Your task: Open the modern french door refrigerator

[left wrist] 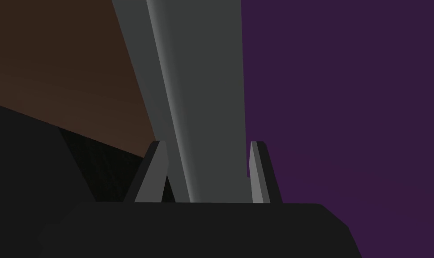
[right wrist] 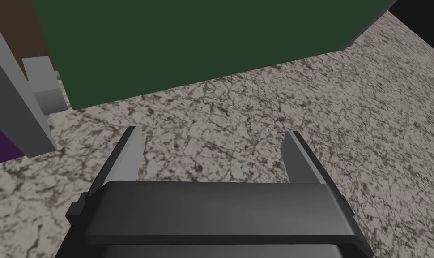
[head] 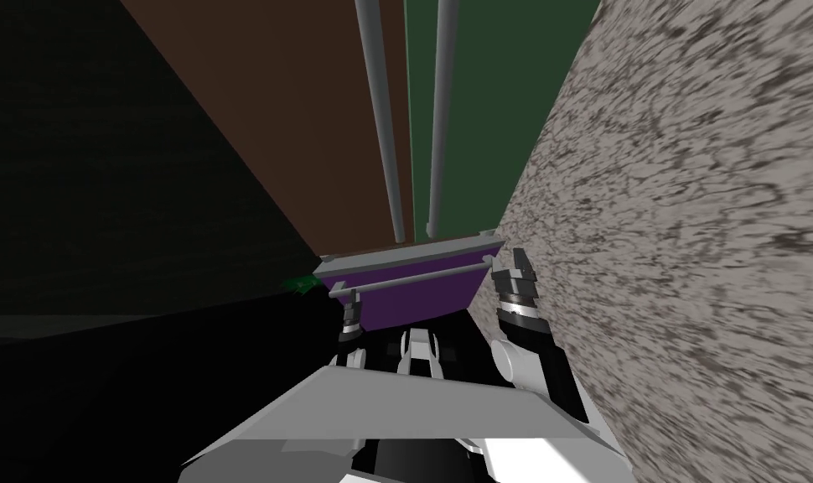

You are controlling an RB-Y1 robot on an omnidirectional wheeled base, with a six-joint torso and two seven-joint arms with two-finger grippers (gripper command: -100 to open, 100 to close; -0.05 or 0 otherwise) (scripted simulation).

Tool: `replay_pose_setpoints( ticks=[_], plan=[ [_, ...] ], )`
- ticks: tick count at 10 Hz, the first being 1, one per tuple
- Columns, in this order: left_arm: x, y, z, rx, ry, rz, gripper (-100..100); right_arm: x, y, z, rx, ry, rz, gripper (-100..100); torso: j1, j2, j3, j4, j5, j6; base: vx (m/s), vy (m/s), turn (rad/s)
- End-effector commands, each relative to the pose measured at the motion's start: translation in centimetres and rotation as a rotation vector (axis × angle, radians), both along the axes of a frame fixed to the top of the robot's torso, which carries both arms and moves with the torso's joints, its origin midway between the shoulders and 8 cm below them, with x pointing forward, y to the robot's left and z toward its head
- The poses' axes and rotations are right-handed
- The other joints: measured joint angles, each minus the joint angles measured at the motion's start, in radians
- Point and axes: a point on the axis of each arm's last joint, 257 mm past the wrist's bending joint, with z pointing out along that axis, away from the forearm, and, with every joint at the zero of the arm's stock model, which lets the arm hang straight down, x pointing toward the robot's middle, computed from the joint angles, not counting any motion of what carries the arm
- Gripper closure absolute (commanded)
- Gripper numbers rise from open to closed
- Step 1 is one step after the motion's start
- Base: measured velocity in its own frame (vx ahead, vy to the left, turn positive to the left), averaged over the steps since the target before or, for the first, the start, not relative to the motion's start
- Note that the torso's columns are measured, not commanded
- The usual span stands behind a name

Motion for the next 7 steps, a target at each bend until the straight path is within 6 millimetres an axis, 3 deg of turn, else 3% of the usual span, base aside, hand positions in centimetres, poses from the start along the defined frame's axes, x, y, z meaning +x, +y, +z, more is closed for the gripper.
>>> replay_pose_setpoints(
  ticks=[1,3,7],
  plan=[
    [0.92,0.31,-0.33,-0.004,0.028,-0.003,100,0.00,0.00,0.00,0.000,0.000,0.000,0,0.001,0.001,0.001,0.000,0.000,-0.001,-0.105,-0.053,0.029],
    [0.66,0.23,0.04,-0.002,0.013,-0.007,100,0.00,0.00,0.00,0.000,0.000,0.000,0,-0.001,0.000,0.000,0.001,-0.001,0.001,-0.076,-0.031,0.021],
    [0.49,0.08,-0.02,-0.004,0.019,-0.016,100,0.01,0.01,0.00,0.000,0.000,0.000,0,-0.001,0.005,0.003,0.002,0.000,0.000,-0.179,-0.044,0.022]
  ],
)
